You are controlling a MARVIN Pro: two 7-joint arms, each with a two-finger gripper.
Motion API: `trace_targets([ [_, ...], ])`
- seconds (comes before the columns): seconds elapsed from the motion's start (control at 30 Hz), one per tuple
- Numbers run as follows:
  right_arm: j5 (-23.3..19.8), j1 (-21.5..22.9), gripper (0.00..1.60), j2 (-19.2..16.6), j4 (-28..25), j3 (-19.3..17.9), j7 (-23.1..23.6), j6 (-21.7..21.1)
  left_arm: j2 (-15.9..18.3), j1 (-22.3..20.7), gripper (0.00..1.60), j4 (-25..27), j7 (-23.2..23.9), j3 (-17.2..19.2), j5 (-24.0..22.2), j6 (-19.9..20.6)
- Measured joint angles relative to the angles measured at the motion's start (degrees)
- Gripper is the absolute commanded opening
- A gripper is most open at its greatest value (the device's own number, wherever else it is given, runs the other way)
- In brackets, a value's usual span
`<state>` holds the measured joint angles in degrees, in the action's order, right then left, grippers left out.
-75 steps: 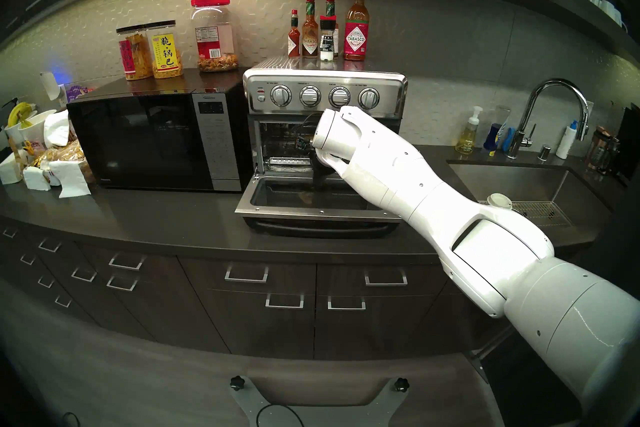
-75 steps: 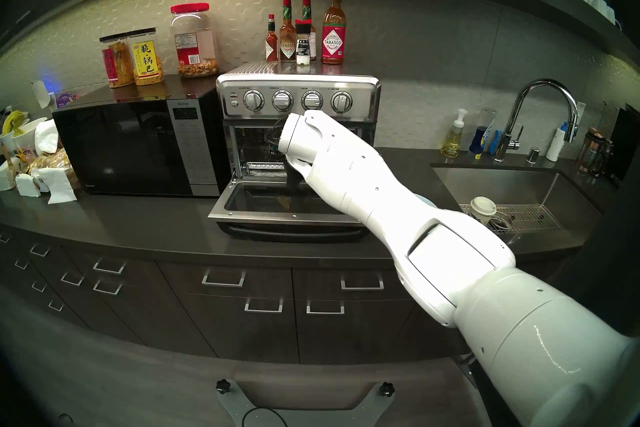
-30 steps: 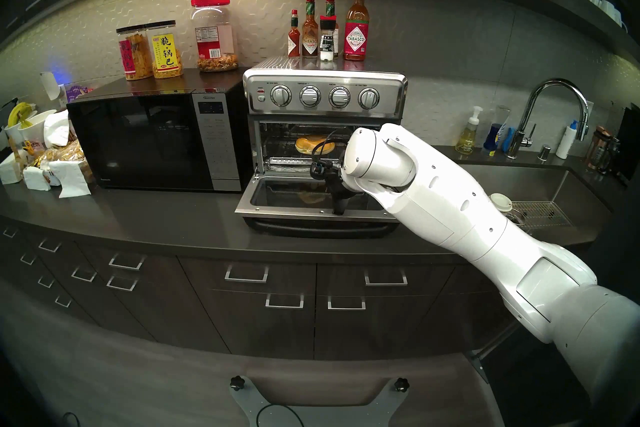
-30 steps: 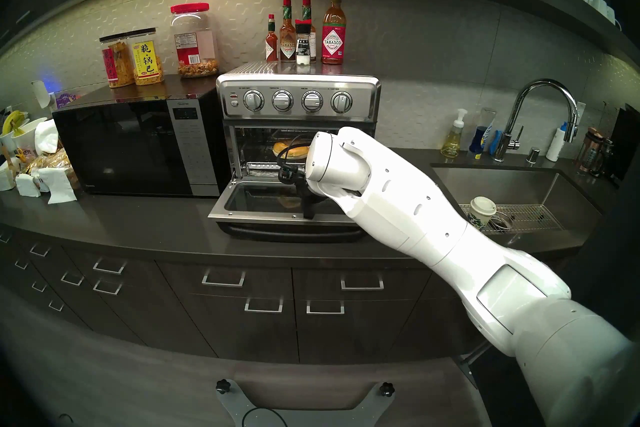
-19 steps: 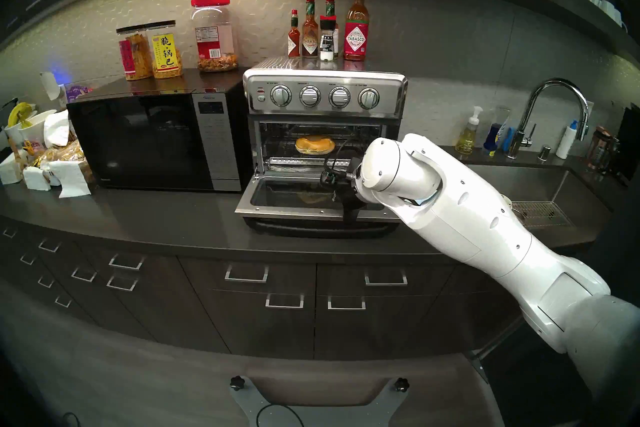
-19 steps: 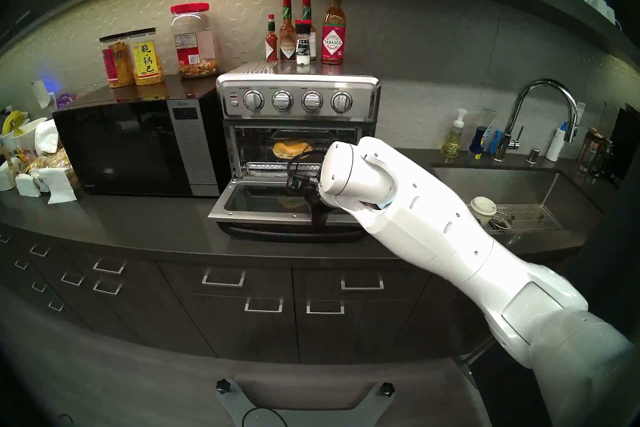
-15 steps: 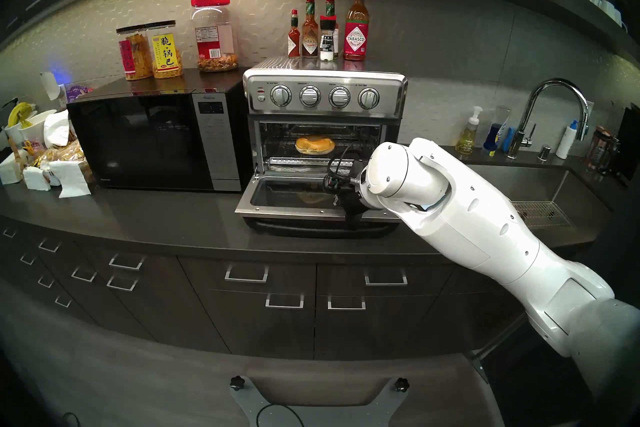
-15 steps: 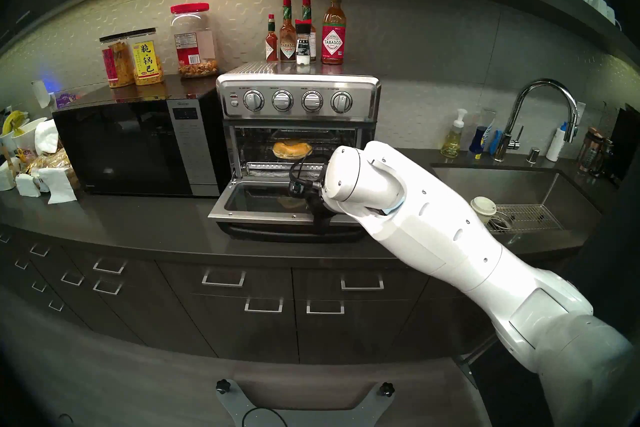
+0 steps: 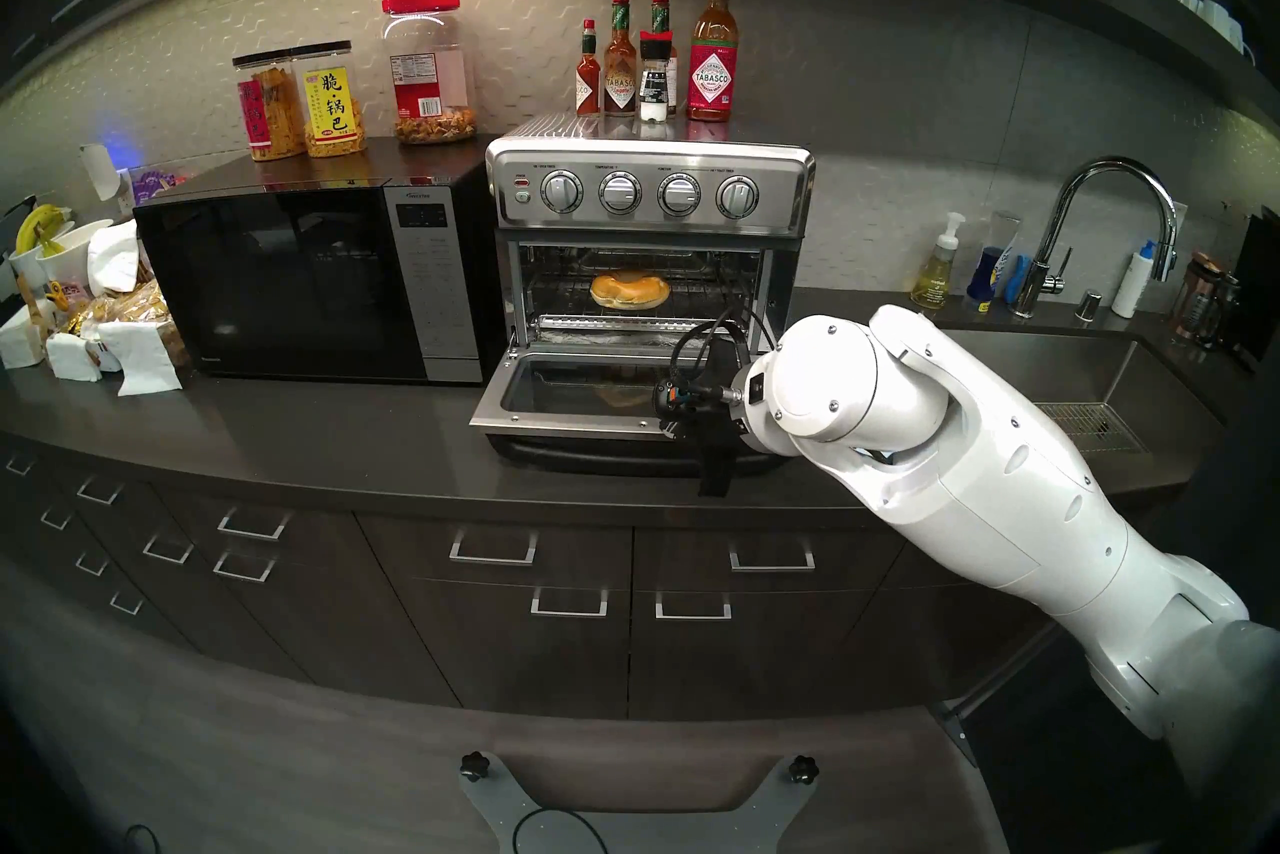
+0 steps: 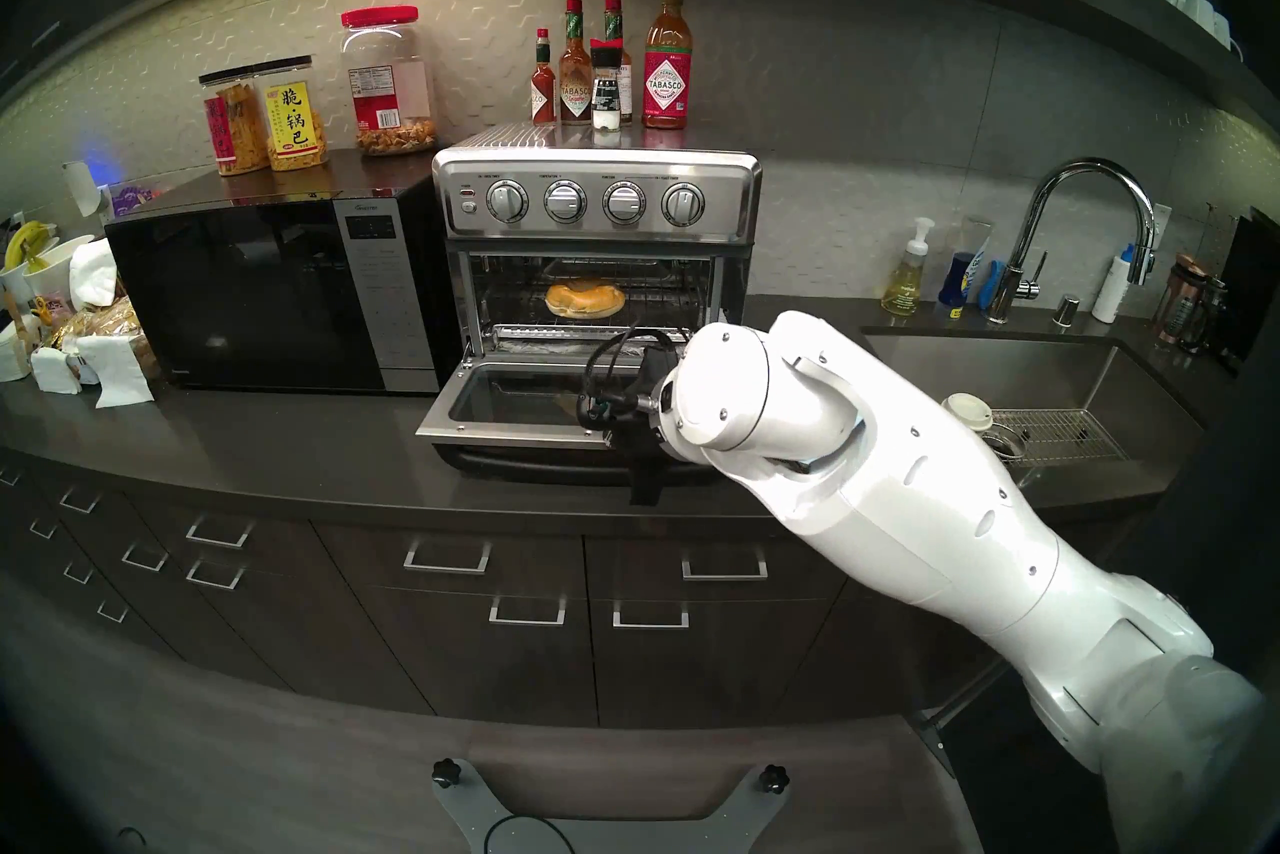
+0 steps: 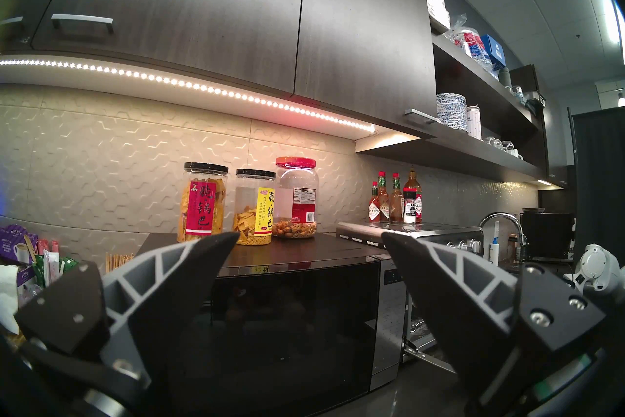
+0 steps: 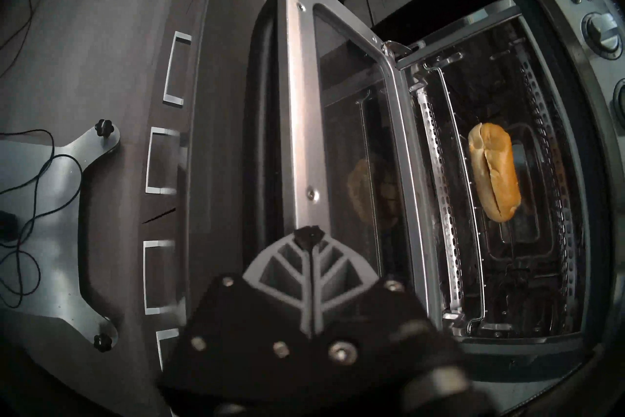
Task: Open the oven and place the bagel inside on the rack
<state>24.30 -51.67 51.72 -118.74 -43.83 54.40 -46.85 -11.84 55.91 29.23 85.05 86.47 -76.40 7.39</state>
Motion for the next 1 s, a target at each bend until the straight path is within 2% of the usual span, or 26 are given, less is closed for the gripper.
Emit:
trace_targets([
  [0.23, 0.36, -4.59, 0.0, -2.14, -5.62, -0.2, -4.17, 0.13, 0.0, 0.0, 1.6, -0.01, 0.0, 0.01, 0.0, 0.0],
  [0.4, 3.57, -8.8, 0.0, -3.31, -9.14, 0.66, -9.25, -0.98, 0.0, 0.0, 1.6, -0.03, 0.0, 0.01, 0.0, 0.0],
  [0.73, 8.89, -16.09, 0.0, -2.58, -10.35, 0.75, -17.84, -1.22, 0.0, -0.01, 1.6, -0.06, 0.0, 0.01, 0.0, 0.01],
  [1.0, 9.76, -20.33, 0.0, -1.49, -9.42, 0.69, -24.28, 1.15, 0.0, -0.06, 1.6, -0.09, 0.0, 0.01, 0.01, 0.02],
])
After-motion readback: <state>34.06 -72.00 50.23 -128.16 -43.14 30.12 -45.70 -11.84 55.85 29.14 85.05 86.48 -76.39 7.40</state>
